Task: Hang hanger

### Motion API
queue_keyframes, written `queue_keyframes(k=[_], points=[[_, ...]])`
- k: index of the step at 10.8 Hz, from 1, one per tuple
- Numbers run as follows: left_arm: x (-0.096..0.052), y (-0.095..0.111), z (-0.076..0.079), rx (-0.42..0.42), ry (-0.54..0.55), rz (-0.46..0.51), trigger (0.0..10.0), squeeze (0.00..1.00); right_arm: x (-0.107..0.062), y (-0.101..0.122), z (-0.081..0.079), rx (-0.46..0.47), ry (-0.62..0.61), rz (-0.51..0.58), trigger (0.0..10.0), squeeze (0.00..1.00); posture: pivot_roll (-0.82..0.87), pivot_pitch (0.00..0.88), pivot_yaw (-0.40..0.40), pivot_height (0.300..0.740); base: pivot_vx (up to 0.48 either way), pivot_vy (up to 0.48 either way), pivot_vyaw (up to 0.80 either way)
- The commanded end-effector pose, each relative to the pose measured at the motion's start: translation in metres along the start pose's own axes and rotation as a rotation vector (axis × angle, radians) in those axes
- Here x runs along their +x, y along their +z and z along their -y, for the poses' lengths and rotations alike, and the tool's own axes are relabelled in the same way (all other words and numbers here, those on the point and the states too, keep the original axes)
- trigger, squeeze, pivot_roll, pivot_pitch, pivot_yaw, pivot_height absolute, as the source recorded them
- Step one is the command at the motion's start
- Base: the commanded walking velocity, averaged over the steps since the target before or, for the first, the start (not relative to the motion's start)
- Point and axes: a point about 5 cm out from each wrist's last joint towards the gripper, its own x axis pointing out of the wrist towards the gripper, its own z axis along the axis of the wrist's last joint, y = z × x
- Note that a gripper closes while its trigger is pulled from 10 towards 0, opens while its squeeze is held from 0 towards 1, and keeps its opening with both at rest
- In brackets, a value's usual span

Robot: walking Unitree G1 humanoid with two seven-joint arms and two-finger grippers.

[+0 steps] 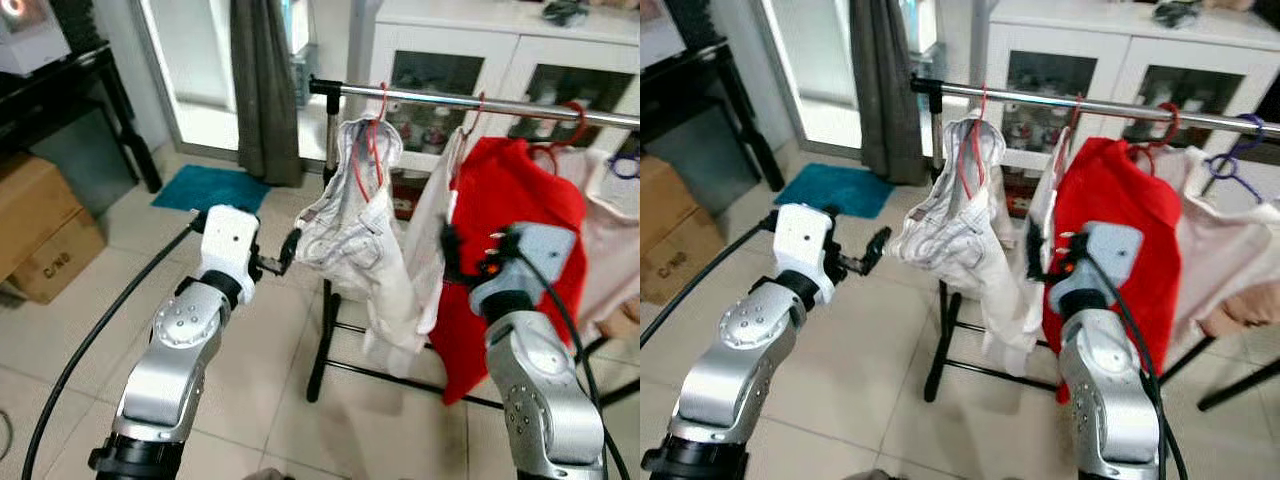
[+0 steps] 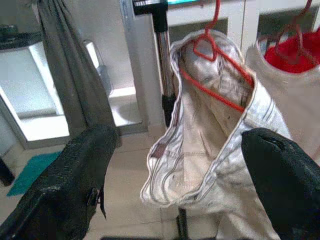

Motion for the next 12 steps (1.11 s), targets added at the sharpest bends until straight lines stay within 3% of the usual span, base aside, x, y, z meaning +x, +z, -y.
queue_keyframes(k=[1, 2, 3, 4, 7, 9, 12], points=[[0.006, 0.007, -0.003, -0.022, 0.019, 0.026, 10.0, 0.00, 0.003, 0.001, -0.002, 0.002, -0.008, 0.015, 10.0, 0.70, -0.14, 0.000, 0.068, 0.740, 0.285, 0.000, 0.00], [0.012, 0.006, -0.003, -0.063, 0.039, 0.014, 10.0, 0.00, 0.005, 0.008, -0.004, -0.033, -0.001, 0.061, 10.0, 0.80, -0.13, 0.000, 0.070, 0.740, 0.300, 0.000, 0.00], [0.015, 0.009, 0.005, -0.028, -0.008, 0.023, 10.0, 0.00, 0.005, 0.008, 0.000, -0.083, 0.018, 0.067, 10.0, 0.86, -0.11, 0.000, 0.053, 0.740, 0.307, 0.000, 0.00], [0.014, 0.011, 0.006, -0.025, -0.026, 0.032, 10.0, 0.00, 0.007, 0.004, 0.003, -0.100, -0.013, 0.033, 10.0, 0.85, -0.11, 0.000, 0.047, 0.740, 0.315, 0.000, 0.00], [0.010, 0.005, -0.001, -0.040, 0.025, 0.009, 10.0, 0.00, 0.009, 0.001, -0.008, -0.060, 0.110, -0.001, 10.0, 0.76, -0.10, 0.000, 0.049, 0.740, 0.359, 0.000, 0.00], [0.009, 0.006, 0.000, -0.018, -0.004, 0.015, 10.0, 0.00, 0.013, 0.001, -0.010, -0.059, 0.105, 0.003, 10.0, 0.61, -0.10, 0.000, 0.037, 0.740, 0.397, 0.000, 0.00], [0.009, 0.003, -0.004, 0.005, 0.001, -0.003, 10.0, 0.00, 0.014, 0.004, -0.012, -0.034, 0.111, 0.003, 10.0, 0.55, -0.09, 0.000, 0.034, 0.740, 0.401, 0.000, 0.16]])
